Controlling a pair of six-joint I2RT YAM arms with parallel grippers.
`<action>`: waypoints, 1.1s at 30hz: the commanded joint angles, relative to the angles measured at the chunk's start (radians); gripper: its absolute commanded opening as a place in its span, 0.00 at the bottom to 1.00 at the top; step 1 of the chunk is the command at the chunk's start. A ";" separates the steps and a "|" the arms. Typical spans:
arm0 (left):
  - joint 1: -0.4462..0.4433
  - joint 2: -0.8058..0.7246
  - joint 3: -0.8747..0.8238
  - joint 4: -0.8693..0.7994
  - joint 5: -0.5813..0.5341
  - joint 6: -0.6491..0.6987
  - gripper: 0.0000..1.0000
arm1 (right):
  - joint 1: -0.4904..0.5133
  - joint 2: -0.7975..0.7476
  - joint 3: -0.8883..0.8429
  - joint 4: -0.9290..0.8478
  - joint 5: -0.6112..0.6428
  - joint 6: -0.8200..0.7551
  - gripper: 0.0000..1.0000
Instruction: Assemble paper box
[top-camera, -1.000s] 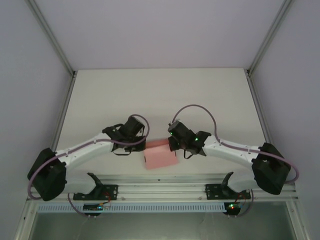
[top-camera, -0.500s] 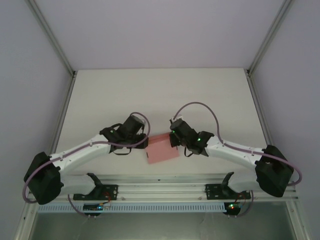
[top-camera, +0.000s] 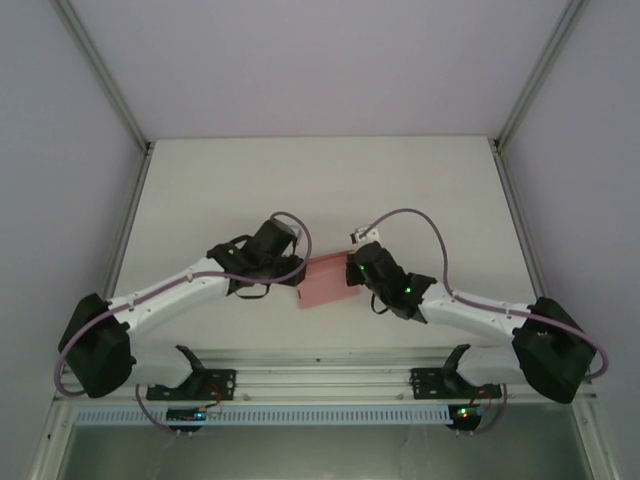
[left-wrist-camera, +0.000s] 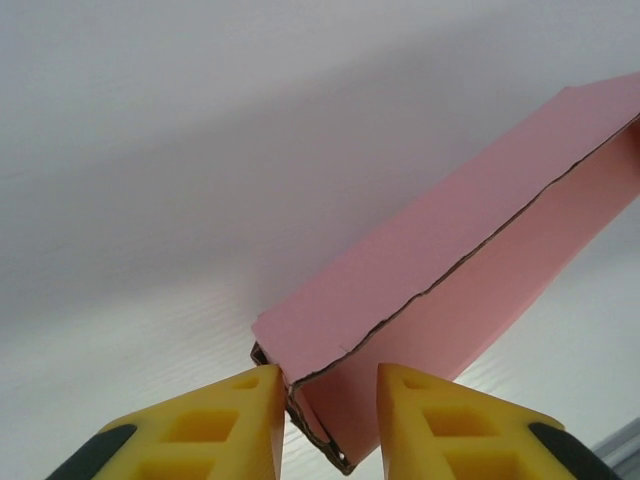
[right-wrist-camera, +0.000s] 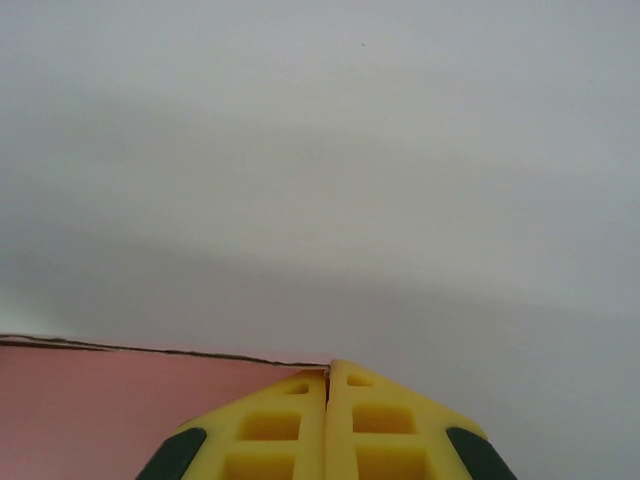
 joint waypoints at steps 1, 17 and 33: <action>-0.017 -0.023 -0.052 0.100 0.083 0.001 0.31 | 0.017 -0.043 -0.094 0.133 -0.024 -0.033 0.01; -0.057 -0.173 -0.067 -0.023 0.058 -0.177 1.00 | 0.157 -0.257 -0.336 0.278 0.097 -0.157 0.00; 0.032 -0.160 -0.267 0.256 0.378 -0.408 1.00 | 0.231 -0.378 -0.478 0.442 0.153 -0.275 0.00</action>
